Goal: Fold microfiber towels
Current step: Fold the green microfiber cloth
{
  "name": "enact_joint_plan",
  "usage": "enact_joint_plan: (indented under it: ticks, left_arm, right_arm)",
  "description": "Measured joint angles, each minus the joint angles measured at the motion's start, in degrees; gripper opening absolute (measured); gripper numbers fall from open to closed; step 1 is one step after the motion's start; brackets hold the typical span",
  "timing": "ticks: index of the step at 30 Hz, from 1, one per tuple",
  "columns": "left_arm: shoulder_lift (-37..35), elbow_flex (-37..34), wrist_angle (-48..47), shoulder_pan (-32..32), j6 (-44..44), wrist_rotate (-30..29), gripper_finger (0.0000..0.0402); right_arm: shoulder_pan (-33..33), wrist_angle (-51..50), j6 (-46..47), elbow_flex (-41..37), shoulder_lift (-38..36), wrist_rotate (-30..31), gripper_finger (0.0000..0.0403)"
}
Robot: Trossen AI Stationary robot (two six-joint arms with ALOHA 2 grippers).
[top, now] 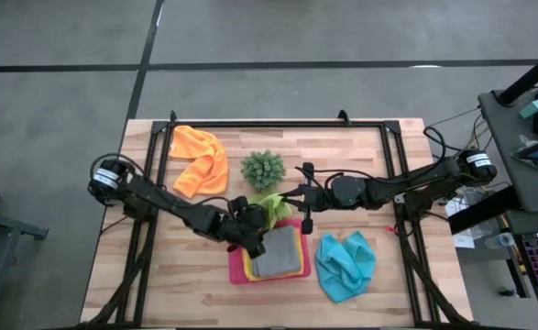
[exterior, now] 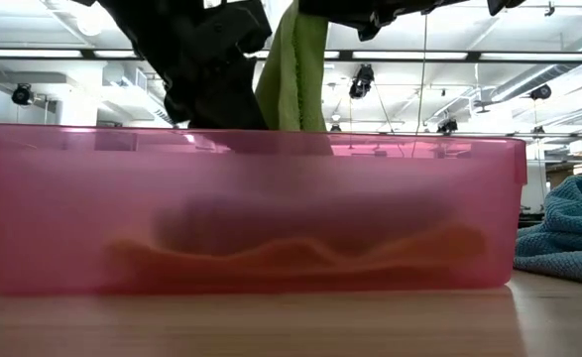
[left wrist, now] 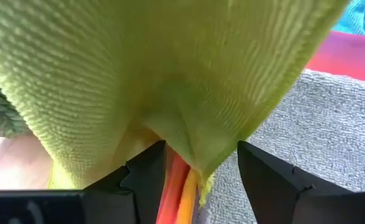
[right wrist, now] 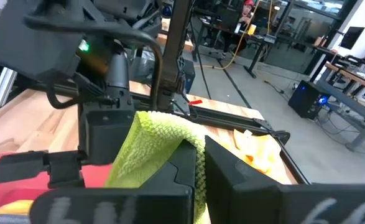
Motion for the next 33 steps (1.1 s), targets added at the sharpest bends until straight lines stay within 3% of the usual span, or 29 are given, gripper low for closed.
enact_joint_plan:
  ticks: [5,16,21,26,28,33]
  left_arm:
    - [0.0,-1.2,1.8,0.1,0.0,0.7,0.0182]
    - [0.0,-9.1,19.6,1.8,0.0,3.5,0.0145]
    - [0.0,-9.3,19.6,2.9,0.0,3.3,0.0102]
    - [-0.2,-9.3,19.4,2.9,0.5,3.2,0.0017]
    - [-1.2,-9.3,18.8,2.9,1.7,3.2,0.0007]
    - [-6.0,-6.7,9.9,3.0,6.5,3.1,0.0001]
  right_arm:
    - [0.0,0.0,0.0,0.0,0.0,0.0,0.0009]
    - [0.0,0.0,0.0,0.0,0.0,0.0,0.0009]
    - [0.0,0.0,0.0,0.0,0.0,0.0,0.0009]
    - [0.0,0.0,-0.1,0.0,0.0,0.0,0.0009]
    - [0.0,-0.1,-0.9,0.0,0.0,0.5,0.0009]
    - [0.0,-3.3,-3.1,0.0,-1.3,8.2,0.0009]
